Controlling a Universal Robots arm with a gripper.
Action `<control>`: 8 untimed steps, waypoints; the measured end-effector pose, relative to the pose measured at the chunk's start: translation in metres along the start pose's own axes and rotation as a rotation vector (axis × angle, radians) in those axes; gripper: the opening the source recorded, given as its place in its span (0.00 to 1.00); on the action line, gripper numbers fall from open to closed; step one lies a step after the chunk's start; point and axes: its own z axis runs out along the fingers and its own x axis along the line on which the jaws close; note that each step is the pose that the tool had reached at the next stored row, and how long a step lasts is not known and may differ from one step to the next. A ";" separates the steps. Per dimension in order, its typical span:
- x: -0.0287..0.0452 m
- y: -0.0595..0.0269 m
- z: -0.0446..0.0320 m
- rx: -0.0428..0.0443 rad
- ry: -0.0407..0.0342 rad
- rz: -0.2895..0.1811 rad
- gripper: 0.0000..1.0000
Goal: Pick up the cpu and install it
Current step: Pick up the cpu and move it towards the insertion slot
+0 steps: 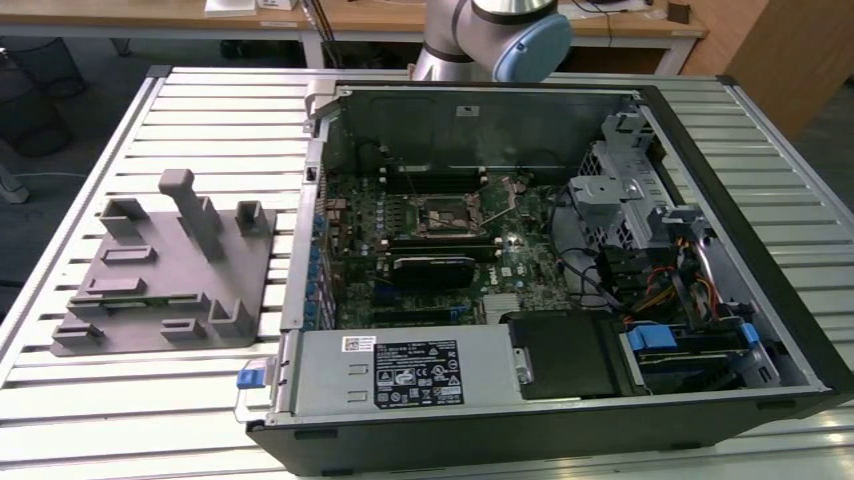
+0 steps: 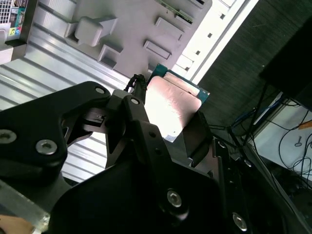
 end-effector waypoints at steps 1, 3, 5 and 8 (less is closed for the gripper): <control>0.0000 0.0000 -0.0014 0.0000 0.0001 0.000 0.54; -0.0001 0.0001 -0.0049 0.0000 0.0001 0.000 0.54; -0.0002 0.0001 -0.0090 0.0001 0.0001 0.000 0.54; -0.0003 0.0005 -0.0152 0.0000 0.0000 0.000 0.54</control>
